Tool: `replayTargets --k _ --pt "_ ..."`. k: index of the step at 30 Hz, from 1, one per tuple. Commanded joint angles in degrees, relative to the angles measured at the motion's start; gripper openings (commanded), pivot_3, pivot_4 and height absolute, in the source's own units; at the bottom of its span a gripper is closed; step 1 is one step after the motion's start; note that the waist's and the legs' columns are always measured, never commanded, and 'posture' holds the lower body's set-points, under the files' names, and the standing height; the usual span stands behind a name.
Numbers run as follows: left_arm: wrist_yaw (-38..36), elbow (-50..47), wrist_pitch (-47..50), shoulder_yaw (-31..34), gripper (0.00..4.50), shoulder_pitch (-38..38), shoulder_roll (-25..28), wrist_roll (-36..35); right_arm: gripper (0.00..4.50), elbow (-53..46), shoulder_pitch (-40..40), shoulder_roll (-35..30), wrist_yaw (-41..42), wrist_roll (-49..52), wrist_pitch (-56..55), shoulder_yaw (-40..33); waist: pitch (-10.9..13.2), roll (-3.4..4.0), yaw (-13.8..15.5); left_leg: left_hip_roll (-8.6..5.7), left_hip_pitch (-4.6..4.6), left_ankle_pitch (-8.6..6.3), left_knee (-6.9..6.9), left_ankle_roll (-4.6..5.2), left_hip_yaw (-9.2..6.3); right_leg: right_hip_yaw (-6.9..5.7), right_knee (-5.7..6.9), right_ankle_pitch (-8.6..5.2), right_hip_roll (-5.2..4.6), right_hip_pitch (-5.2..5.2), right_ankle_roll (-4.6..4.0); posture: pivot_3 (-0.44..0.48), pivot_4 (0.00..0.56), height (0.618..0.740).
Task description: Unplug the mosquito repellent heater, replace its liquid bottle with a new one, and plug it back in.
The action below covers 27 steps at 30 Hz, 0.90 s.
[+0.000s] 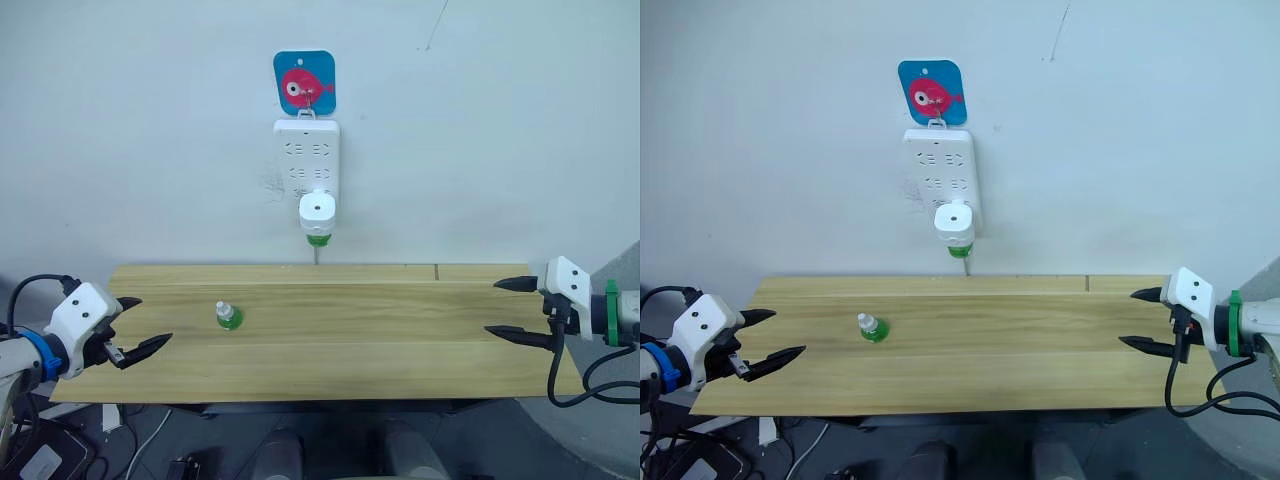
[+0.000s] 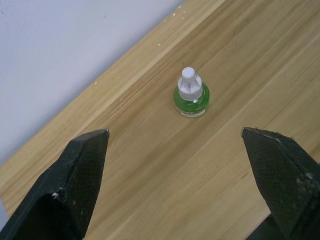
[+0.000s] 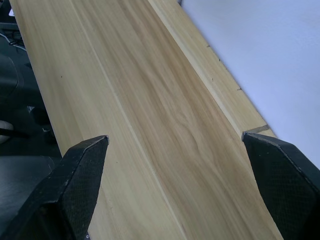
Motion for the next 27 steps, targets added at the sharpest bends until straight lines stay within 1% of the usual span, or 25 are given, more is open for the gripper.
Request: replayTargets --k 1,4,8,10,15,24,27 --pt "-0.1 -0.6 -0.3 1.2 4.5 -0.5 0.5 -0.7 4.47 -1.1 0.2 -0.5 0.2 0.6 -1.4 -2.2 0.0 0.0 0.0 0.0 0.0 0.0 0.0 0.0 0.0 0.0 0.0 0.0 0.0 0.0 0.0 0.055 0.108 0.725" --pt "0.4 -0.3 0.1 1.2 4.5 -1.0 0.2 -0.7 4.47 -0.6 0.6 -0.2 0.2 0.4 -2.4 -2.0 0.0 0.0 0.0 0.0 0.0 0.0 0.0 0.0 0.0 0.0 0.0 0.0 0.0 0.0 0.0 0.055 0.109 0.725" --pt "-2.8 -0.9 0.2 1.3 4.5 -1.5 0.3 -3.2 4.47 -0.1 0.6 0.1 0.1 0.3 -3.3 -1.7 0.0 0.0 0.0 0.0 0.0 0.0 0.02 0.0 0.0 0.0 0.01 0.01 0.0 0.01 0.01 0.055 0.11 0.725" --pt "-3.2 -0.8 1.0 2.2 4.5 -2.4 0.4 -4.5 4.47 0.5 0.4 0.3 -0.1 0.2 -3.9 -1.6 0.0 0.0 0.0 0.0 0.0 0.0 0.02 0.0 0.0 0.0 0.01 0.02 0.0 0.01 0.02 0.056 0.11 0.725" --pt "-3.6 0.0 1.5 2.2 4.5 -3.4 0.8 -5.2 4.47 1.5 0.0 0.8 -0.1 -0.2 -5.1 -1.4 0.0 0.0 0.0 0.0 0.01 0.0 0.02 0.0 0.0 0.0 0.02 0.02 0.0 0.02 0.02 0.056 0.109 0.725" --pt "-3.5 2.7 -0.5 1.6 4.5 -5.0 1.3 -3.5 4.47 2.3 0.2 1.7 -0.3 -0.7 -6.6 -1.1 0.0 0.0 0.0 0.0 0.02 0.0 0.03 0.0 0.0 0.0 0.03 0.02 0.0 0.02 0.02 0.055 0.109 0.725" --pt "-3.6 3.4 -3.4 1.2 4.5 -4.8 1.4 -1.9 4.47 2.5 0.3 2.0 -0.4 -0.8 -6.9 -1.1 0.0 0.01 0.0 0.0 0.01 0.0 0.03 0.0 0.0 0.0 0.03 0.02 0.0 0.02 0.02 0.053 0.11 0.725"
